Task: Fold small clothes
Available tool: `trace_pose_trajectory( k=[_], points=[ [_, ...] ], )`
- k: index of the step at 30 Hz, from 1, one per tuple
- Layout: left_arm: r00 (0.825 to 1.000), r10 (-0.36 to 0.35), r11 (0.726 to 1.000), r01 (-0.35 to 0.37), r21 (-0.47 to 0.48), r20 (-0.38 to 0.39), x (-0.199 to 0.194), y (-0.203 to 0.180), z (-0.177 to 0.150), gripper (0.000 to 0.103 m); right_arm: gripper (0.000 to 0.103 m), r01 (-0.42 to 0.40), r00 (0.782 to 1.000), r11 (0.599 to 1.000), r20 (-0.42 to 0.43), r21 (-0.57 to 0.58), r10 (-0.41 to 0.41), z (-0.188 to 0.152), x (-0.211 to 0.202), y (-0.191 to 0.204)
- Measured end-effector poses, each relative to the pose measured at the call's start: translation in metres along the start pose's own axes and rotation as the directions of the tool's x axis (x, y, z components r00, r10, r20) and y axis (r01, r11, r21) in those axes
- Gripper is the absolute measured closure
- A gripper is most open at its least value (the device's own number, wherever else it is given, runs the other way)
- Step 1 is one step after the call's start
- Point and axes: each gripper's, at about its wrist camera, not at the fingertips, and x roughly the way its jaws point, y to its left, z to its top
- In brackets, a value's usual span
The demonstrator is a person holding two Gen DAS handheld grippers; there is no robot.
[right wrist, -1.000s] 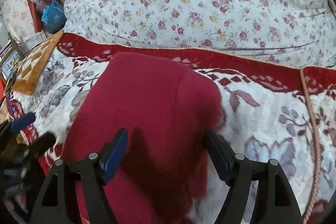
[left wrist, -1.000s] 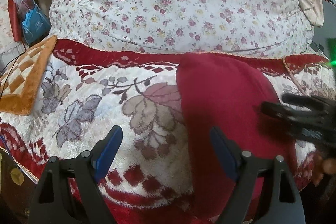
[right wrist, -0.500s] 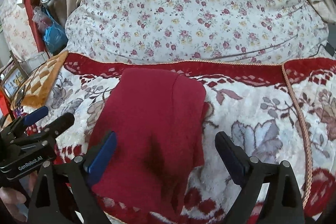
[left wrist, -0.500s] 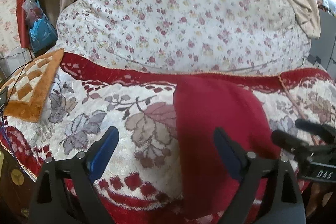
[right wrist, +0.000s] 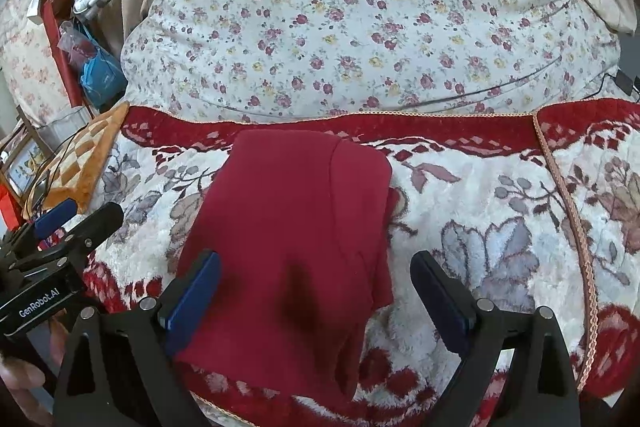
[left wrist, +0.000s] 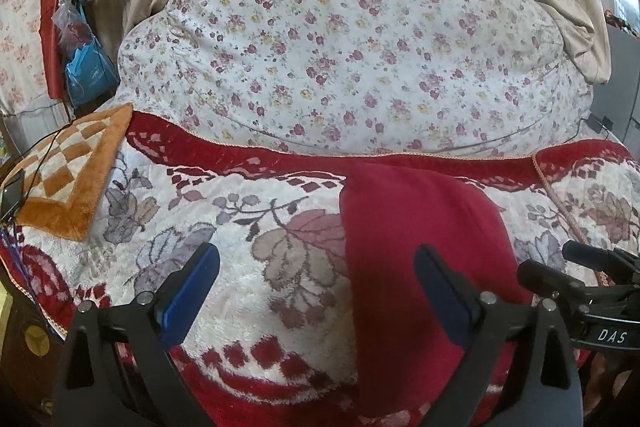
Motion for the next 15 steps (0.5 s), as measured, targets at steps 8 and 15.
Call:
trace_pose_trajectory(
  k=[8, 15],
  points=[
    [1.0, 0.007, 1.0, -0.007, 0.007, -0.017, 0.0024, -0.0009, -0.0004, 0.006, 0.005, 0.002, 1.0, 1.0, -0.01, -0.009, -0.002, -0.0017, 0.0034, 0.0023],
    [1.0, 0.006, 1.0, -0.006, 0.005, -0.027, 0.006, -0.001, -0.0022, 0.006, 0.005, 0.008, 1.0, 1.0, -0.015, -0.018, -0.008, -0.0026, 0.007, 0.002]
  ],
)
